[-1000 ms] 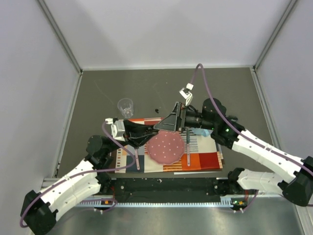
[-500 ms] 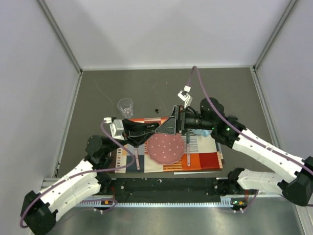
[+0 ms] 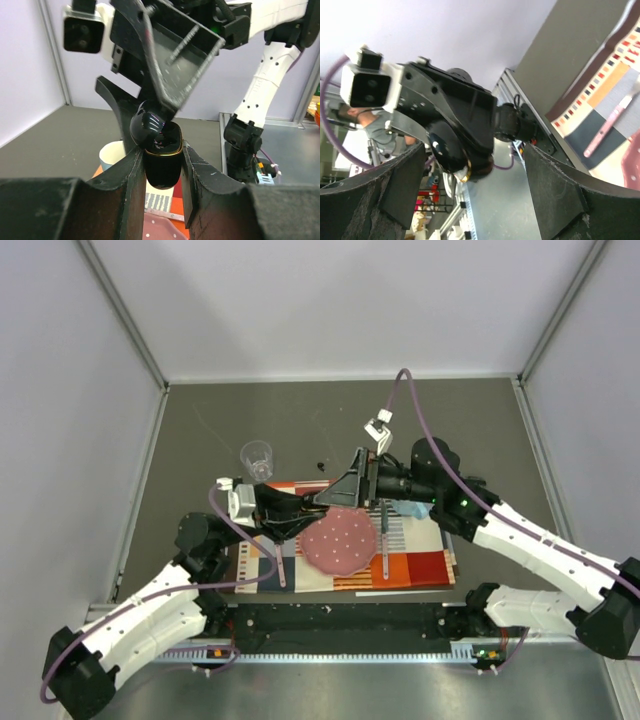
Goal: Insert the wireless bluetooth earbuds into the charging case
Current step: Open the charging case.
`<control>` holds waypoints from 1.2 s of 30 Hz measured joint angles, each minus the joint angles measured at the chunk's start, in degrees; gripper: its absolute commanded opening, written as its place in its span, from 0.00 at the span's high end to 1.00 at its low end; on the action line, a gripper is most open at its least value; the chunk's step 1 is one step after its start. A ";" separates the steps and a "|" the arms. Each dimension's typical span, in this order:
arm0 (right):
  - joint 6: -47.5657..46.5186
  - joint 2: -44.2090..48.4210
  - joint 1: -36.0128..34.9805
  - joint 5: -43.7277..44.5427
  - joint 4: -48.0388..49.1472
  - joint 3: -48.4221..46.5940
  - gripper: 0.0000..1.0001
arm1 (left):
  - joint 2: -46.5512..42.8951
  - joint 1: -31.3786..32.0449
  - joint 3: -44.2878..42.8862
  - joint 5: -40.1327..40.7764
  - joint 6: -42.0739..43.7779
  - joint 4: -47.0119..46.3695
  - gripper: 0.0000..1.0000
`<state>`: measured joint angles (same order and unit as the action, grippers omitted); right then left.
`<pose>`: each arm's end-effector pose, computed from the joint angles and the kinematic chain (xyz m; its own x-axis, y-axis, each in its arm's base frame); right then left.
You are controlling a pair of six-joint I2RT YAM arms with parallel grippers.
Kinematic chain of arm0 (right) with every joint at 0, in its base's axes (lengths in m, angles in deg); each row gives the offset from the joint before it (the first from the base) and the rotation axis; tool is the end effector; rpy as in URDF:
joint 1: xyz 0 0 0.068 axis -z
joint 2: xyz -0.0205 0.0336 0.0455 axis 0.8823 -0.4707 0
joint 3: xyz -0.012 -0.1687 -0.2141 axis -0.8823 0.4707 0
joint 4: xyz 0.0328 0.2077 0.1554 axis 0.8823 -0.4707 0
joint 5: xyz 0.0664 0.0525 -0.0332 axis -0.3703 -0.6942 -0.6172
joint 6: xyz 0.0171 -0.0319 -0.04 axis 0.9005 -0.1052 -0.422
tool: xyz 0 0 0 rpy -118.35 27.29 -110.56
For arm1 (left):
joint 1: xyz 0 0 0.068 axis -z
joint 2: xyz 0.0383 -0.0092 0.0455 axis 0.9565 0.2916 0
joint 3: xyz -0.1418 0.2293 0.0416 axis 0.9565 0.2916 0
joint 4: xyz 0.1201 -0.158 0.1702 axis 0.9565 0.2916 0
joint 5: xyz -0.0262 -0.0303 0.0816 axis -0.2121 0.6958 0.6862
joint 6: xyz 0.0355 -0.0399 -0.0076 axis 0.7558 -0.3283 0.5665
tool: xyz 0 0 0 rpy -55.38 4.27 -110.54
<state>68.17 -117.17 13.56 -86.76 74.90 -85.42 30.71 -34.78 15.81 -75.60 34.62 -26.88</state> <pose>0.1563 0.2019 0.3604 -0.8600 0.1173 -0.4966 -0.4656 0.2178 0.8578 0.1125 -0.1158 0.3110 0.0810 -0.3550 -0.9313 0.9785 0.2062 0.0065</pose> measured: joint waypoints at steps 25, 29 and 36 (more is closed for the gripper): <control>9.07 2.99 0.63 -3.19 9.66 5.27 0.36 | -1.99 0.11 0.07 3.61 1.75 0.04 1.00; 10.99 1.77 0.63 -3.28 11.17 5.42 0.39 | -1.84 0.11 0.07 3.58 1.77 0.07 1.00; 14.58 -0.22 0.63 -3.52 14.03 6.34 0.47 | -1.73 0.11 0.07 3.15 1.79 0.07 1.00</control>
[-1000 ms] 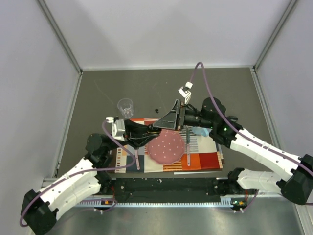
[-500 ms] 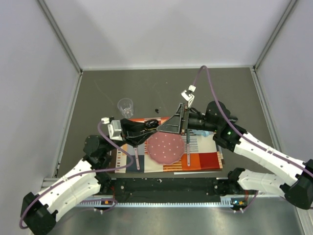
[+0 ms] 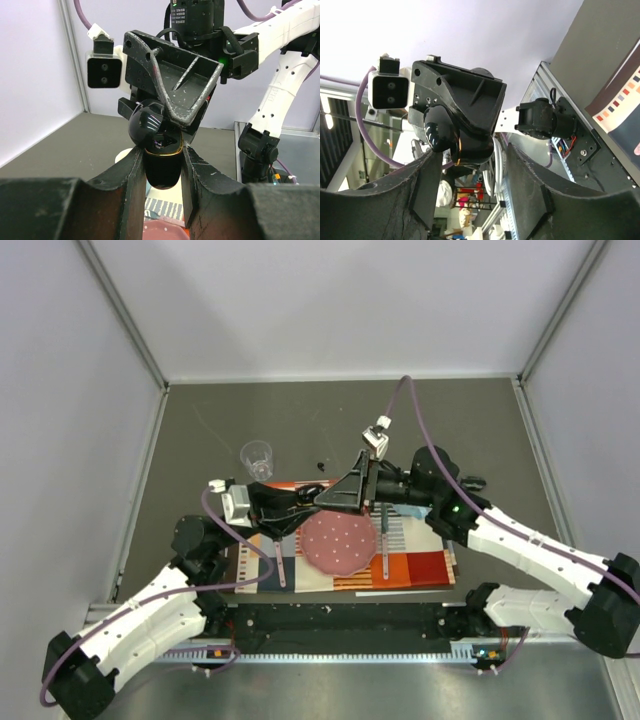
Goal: Insert the wireless bluetooth earbuds into the charging case
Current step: Open the charging case.
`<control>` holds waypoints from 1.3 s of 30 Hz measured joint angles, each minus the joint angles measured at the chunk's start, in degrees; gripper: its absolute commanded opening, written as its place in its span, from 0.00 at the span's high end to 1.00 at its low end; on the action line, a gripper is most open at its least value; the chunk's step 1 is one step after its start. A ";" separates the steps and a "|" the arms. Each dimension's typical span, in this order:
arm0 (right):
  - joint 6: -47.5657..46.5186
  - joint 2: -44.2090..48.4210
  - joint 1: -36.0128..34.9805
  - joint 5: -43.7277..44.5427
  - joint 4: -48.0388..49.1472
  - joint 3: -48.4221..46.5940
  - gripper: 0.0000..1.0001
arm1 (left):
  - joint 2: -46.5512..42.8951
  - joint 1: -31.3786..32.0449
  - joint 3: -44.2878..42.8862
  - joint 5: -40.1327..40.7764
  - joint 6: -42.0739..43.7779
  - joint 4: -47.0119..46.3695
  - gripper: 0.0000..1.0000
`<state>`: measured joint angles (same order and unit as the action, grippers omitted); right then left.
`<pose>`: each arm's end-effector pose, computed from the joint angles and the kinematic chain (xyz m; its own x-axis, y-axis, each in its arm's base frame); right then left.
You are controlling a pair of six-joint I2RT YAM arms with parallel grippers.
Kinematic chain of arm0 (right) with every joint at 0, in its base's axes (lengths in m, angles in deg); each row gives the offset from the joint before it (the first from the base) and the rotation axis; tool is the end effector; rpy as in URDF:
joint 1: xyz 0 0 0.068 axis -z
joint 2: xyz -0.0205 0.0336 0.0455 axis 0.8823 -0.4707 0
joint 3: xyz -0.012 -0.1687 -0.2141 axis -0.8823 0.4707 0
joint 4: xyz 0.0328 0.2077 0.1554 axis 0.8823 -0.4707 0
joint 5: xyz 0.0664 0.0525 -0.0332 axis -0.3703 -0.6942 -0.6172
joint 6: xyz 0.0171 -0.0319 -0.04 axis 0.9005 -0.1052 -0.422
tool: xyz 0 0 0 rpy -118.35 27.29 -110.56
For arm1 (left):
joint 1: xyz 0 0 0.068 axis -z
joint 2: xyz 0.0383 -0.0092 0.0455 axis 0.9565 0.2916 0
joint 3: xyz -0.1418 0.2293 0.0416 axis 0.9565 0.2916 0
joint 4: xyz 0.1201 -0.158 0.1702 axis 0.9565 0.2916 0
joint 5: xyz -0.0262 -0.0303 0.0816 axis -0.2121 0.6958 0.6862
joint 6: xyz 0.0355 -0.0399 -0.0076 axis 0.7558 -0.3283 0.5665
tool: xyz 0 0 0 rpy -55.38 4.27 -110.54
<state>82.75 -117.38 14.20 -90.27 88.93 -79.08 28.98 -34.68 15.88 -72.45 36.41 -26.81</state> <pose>0.1588 0.2032 0.3457 -0.9328 0.1511 -0.3271 -0.3197 0.0716 0.9448 0.1094 -0.1117 0.3151 0.1339 -0.3771 -0.9164 0.9640 0.2639 0.0323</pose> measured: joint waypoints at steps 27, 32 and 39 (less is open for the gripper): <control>12.55 -2.95 0.28 -1.27 15.41 5.95 1.00 | 0.59 0.33 -0.24 0.74 0.92 0.79 0.64; 14.21 -2.95 0.28 -0.35 18.01 7.17 1.00 | 0.24 0.42 -0.09 2.12 0.37 1.03 0.61; 16.94 -2.97 0.28 0.26 22.16 8.37 1.00 | -0.66 0.42 0.00 3.69 -0.35 0.42 0.60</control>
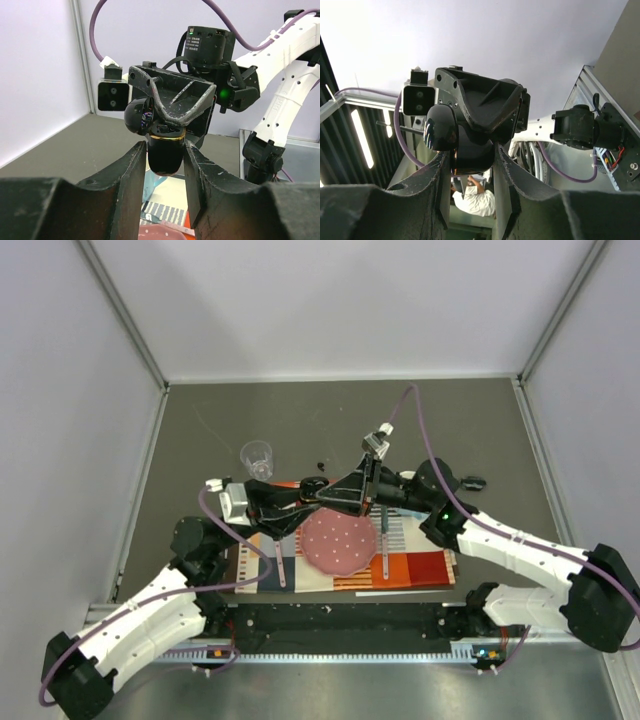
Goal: Insert the wireless bluetooth earbuds into the charging case
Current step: Open the charging case.
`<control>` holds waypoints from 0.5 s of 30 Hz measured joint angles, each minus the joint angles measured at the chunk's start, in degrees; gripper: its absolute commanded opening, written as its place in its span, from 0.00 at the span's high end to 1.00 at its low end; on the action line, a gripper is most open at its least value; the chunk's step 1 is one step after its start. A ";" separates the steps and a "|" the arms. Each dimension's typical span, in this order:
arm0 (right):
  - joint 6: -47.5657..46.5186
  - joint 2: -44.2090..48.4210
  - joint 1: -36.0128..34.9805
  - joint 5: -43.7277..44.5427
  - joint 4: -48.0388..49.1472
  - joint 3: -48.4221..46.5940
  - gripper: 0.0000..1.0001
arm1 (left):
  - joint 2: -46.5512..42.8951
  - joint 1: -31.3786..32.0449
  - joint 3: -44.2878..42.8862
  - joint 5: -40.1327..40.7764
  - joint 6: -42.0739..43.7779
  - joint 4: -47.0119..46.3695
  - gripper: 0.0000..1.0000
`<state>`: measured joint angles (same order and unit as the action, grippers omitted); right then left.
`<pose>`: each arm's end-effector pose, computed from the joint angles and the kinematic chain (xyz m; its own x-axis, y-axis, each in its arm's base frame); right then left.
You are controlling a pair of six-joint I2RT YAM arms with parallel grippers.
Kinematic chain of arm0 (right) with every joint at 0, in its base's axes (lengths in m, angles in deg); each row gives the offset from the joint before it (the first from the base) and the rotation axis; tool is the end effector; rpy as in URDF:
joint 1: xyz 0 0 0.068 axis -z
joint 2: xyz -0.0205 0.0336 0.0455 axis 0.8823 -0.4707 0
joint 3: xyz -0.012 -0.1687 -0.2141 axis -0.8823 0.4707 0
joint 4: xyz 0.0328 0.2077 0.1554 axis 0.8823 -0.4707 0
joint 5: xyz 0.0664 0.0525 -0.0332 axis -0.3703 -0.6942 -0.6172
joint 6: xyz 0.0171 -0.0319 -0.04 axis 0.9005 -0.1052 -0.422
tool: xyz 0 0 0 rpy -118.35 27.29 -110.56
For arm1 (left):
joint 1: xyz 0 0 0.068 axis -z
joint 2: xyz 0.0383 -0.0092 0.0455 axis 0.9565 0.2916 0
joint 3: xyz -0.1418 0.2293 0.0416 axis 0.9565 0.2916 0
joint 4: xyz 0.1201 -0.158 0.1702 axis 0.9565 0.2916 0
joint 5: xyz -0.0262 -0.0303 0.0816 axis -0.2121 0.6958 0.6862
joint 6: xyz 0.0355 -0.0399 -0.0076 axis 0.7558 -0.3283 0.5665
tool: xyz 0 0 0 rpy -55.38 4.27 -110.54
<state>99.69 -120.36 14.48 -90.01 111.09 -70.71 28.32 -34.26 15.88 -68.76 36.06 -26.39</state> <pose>0.1639 0.2067 0.3215 -0.9727 0.1869 -0.1377 -0.1606 -0.1131 0.9805 0.1091 -0.1104 0.3166 0.1325 -0.3968 -0.9083 0.9510 0.3091 0.0037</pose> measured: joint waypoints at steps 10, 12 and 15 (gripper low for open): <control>0.00 -0.04 0.11 0.15 -0.31 0.02 1.00 | 1.05 0.00 0.00 -0.28 -0.52 -1.01 0.62; -0.15 -0.04 0.11 0.15 -0.87 0.02 1.00 | 1.44 0.00 0.00 -0.48 -0.83 -1.11 0.66; -0.31 -0.04 0.28 0.13 -1.31 0.02 1.00 | 1.70 0.00 0.00 -0.70 -1.20 -1.16 0.81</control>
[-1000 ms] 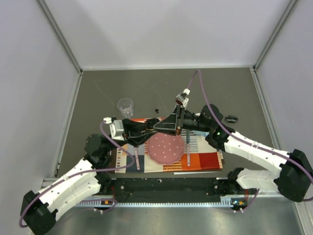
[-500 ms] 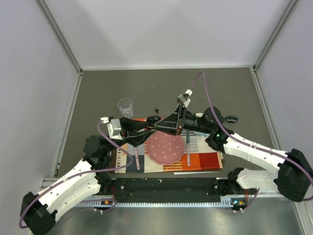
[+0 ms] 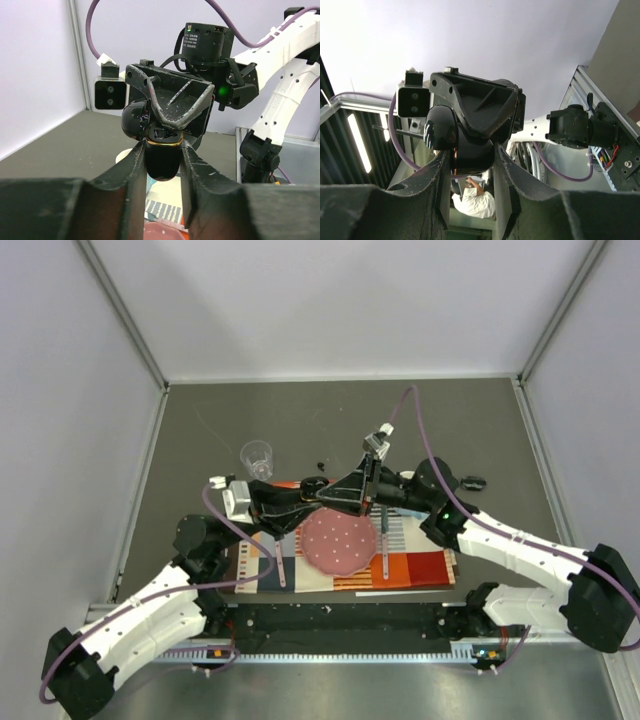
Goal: Insert the wireless bluetooth earbuds into the charging case
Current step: Open the charging case, then pick up the earbud from the center of the board.
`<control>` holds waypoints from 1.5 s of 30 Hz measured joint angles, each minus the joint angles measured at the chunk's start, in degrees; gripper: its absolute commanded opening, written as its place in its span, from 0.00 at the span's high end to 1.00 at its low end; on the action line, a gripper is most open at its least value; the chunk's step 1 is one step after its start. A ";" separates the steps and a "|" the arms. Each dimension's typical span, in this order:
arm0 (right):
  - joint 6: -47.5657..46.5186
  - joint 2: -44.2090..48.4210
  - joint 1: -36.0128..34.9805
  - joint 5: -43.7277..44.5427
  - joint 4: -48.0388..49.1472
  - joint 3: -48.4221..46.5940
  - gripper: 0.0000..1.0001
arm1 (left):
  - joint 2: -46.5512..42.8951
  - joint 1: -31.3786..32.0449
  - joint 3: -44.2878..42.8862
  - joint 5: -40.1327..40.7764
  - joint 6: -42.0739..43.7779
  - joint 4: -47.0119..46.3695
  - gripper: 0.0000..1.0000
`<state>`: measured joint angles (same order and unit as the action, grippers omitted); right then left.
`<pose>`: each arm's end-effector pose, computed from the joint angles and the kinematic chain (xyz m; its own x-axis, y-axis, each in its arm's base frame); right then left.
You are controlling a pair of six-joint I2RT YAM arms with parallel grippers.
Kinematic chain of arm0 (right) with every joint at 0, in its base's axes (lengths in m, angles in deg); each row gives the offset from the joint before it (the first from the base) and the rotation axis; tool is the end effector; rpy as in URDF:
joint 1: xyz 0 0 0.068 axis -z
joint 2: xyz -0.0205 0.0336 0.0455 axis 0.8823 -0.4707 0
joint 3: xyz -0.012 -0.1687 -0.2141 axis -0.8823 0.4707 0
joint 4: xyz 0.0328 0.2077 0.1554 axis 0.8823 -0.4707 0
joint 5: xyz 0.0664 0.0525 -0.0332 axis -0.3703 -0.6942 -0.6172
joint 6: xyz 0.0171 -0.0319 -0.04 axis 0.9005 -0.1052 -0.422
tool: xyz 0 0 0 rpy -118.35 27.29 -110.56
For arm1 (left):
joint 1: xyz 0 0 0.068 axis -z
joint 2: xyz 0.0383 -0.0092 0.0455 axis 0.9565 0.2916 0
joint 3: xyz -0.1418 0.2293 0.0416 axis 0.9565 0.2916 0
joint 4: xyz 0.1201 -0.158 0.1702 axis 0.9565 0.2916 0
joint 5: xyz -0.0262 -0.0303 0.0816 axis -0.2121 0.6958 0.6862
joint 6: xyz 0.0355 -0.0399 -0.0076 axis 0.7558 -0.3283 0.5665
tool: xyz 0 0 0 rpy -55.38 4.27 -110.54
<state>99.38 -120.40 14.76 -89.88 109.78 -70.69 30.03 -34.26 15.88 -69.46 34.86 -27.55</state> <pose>0.1653 0.2062 0.3189 -0.9727 0.1921 -0.1303 -0.1504 -0.0939 0.9842 0.1126 -0.1137 0.3143 0.1048 -0.3947 -0.9128 0.9567 0.2906 -0.0159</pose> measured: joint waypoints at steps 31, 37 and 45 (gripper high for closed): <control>-28.89 14.78 6.64 11.28 -37.55 -8.96 0.19 | -14.58 -0.11 8.46 9.44 5.40 -1.62 1.00; -38.93 8.11 13.81 14.58 -51.28 -16.00 0.19 | -19.15 -0.11 9.70 10.19 5.81 0.28 1.00; -53.92 -8.09 14.43 22.27 -65.81 -30.32 0.14 | -21.51 -0.11 10.29 10.01 5.73 3.26 1.00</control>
<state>45.46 -128.49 29.19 -67.61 43.97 -101.00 8.52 -34.37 26.17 -59.45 40.59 -24.30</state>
